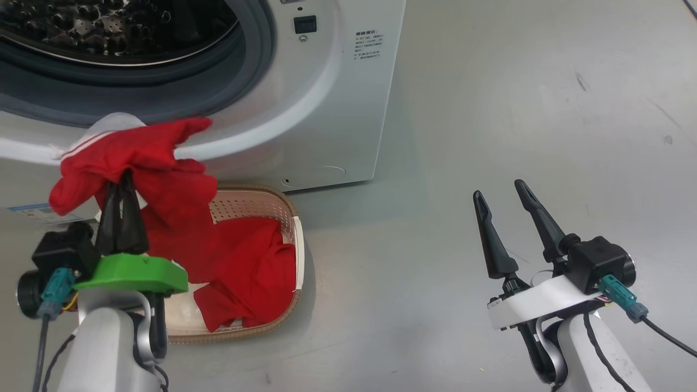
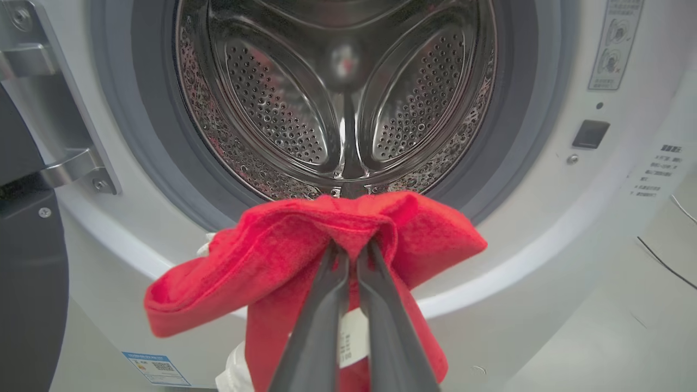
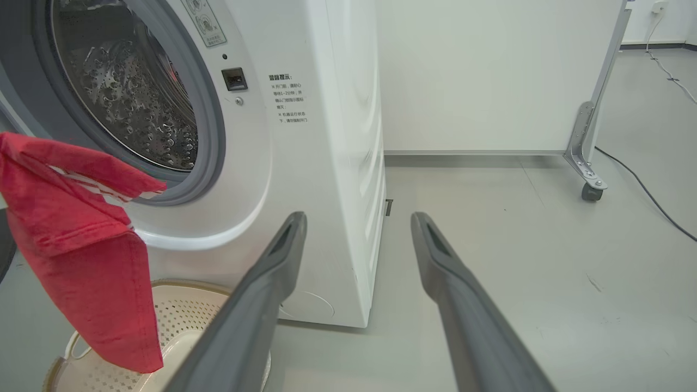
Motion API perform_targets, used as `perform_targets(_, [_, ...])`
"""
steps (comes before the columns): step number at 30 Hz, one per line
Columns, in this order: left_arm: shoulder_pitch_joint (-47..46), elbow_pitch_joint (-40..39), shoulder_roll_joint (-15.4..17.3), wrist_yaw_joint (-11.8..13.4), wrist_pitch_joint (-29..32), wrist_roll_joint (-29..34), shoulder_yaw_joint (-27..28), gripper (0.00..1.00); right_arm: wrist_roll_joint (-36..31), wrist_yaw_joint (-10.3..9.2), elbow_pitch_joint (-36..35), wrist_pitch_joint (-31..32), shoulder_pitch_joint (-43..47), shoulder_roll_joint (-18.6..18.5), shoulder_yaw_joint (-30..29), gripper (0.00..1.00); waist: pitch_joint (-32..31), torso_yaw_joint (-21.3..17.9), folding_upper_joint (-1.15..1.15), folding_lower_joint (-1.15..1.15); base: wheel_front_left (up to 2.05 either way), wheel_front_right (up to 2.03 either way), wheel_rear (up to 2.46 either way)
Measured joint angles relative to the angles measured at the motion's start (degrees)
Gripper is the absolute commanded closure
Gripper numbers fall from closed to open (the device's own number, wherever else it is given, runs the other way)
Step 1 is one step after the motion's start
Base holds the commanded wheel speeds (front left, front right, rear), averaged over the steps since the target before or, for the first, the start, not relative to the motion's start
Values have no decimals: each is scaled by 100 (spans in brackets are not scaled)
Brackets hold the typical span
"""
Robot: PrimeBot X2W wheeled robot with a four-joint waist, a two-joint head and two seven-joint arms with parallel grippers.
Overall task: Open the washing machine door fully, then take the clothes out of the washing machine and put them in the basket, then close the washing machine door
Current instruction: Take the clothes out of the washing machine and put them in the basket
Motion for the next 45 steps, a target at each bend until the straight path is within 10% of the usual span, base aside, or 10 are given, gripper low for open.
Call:
perform_targets(30, [734, 931, 25, 237, 1, -667, -847, 100, 47, 0, -278, 0, -64, 1, 266, 0, 555, -238, 0, 0, 0, 0, 0])
perform_targets(45, [-350, 2083, 37, 355, 338, -672, -661, 100, 108, 0, -463, 0, -506, 2, 296, 0, 1426, -566, 0, 0, 0, 0, 0])
